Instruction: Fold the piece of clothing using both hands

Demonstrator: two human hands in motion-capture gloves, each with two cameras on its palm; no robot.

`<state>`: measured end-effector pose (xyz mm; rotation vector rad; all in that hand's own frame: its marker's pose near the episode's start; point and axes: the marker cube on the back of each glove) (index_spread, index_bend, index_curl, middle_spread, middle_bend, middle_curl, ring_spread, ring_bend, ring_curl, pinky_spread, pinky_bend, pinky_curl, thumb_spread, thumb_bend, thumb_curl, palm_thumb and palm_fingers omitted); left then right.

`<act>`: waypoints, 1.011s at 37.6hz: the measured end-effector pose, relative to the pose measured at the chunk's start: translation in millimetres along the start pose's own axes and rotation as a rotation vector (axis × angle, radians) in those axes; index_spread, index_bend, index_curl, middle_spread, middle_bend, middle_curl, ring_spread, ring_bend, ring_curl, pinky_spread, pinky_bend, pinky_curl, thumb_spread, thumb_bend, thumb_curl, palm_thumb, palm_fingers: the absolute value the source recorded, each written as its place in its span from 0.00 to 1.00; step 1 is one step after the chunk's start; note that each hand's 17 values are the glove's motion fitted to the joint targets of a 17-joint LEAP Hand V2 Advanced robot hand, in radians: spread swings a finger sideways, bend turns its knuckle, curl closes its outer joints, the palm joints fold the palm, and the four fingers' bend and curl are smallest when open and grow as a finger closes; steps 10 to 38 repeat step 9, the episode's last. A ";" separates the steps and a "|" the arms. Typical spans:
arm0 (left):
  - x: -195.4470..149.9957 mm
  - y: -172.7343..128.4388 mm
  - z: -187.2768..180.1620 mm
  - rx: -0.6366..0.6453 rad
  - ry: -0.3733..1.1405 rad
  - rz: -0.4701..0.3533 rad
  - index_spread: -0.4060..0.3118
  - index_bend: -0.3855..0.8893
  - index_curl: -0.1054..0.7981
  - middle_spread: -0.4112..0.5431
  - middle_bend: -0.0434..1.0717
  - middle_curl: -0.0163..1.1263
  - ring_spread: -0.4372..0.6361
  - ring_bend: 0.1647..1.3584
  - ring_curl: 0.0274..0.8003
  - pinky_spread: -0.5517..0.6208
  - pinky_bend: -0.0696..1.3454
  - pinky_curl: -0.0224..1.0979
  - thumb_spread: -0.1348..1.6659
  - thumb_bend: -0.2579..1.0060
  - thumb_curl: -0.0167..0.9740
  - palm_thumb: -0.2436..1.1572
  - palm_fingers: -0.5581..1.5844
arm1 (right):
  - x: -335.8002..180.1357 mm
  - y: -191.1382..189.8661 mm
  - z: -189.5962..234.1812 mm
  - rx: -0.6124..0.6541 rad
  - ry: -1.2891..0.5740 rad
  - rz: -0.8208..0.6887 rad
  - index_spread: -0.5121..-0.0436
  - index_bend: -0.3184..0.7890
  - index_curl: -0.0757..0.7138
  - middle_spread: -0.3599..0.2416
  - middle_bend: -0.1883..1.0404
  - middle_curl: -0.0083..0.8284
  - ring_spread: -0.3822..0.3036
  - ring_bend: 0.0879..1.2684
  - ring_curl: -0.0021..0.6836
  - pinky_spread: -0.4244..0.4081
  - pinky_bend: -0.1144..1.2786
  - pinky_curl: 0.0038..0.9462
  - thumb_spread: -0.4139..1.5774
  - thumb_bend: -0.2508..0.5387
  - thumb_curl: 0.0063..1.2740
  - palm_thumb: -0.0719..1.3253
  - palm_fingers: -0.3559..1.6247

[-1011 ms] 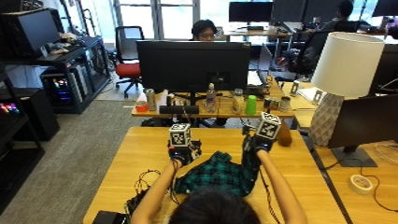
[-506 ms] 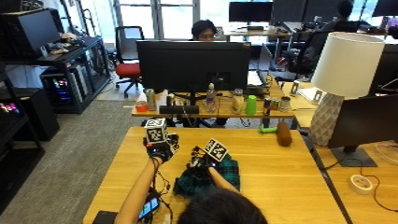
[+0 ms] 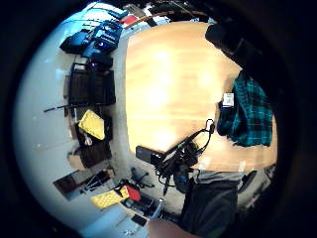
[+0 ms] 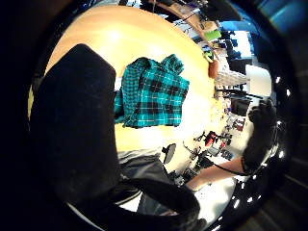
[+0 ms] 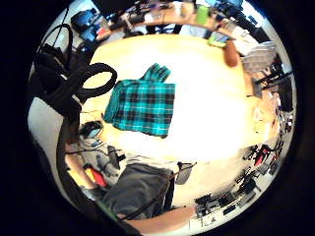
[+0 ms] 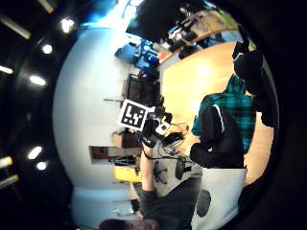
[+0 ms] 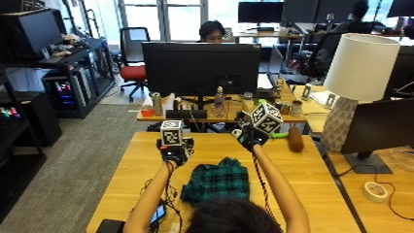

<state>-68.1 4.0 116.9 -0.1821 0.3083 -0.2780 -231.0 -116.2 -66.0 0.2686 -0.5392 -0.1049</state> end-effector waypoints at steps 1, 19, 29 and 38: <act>3.0 -0.6 -0.6 0.000 -0.003 0.001 0.53 0.37 0.31 0.70 0.21 0.27 0.69 0.57 0.39 0.67 0.57 0.35 0.89 0.22 0.19 0.24 0.28 | 2.3 1.6 -5.5 0.013 -0.001 0.003 0.81 0.35 0.34 0.57 0.34 0.57 0.39 0.45 0.61 0.33 0.54 0.40 0.70 0.29 0.43 0.80 0.71; 33.0 0.5 -13.8 0.051 -0.072 0.008 0.53 0.37 0.29 0.70 0.21 0.27 0.69 0.58 0.38 0.67 0.59 0.35 0.91 0.23 0.20 0.25 0.27 | 27.0 -10.3 32.5 -0.015 -0.156 0.039 0.77 0.37 0.35 0.53 0.36 0.58 0.36 0.43 0.61 0.30 0.52 0.39 0.72 0.29 0.42 0.76 0.75; 33.0 0.5 -13.8 0.051 -0.072 0.008 0.53 0.37 0.29 0.70 0.21 0.27 0.69 0.58 0.38 0.67 0.59 0.35 0.91 0.23 0.20 0.25 0.27 | 27.0 -10.3 32.5 -0.015 -0.156 0.039 0.77 0.37 0.35 0.53 0.36 0.58 0.36 0.43 0.61 0.30 0.52 0.39 0.72 0.29 0.42 0.76 0.75; 33.0 0.5 -13.8 0.051 -0.072 0.008 0.53 0.37 0.29 0.70 0.21 0.27 0.69 0.58 0.38 0.67 0.59 0.35 0.91 0.23 0.20 0.25 0.27 | 27.0 -10.3 32.5 -0.015 -0.156 0.039 0.77 0.37 0.35 0.53 0.36 0.58 0.36 0.43 0.61 0.30 0.52 0.39 0.72 0.29 0.42 0.76 0.75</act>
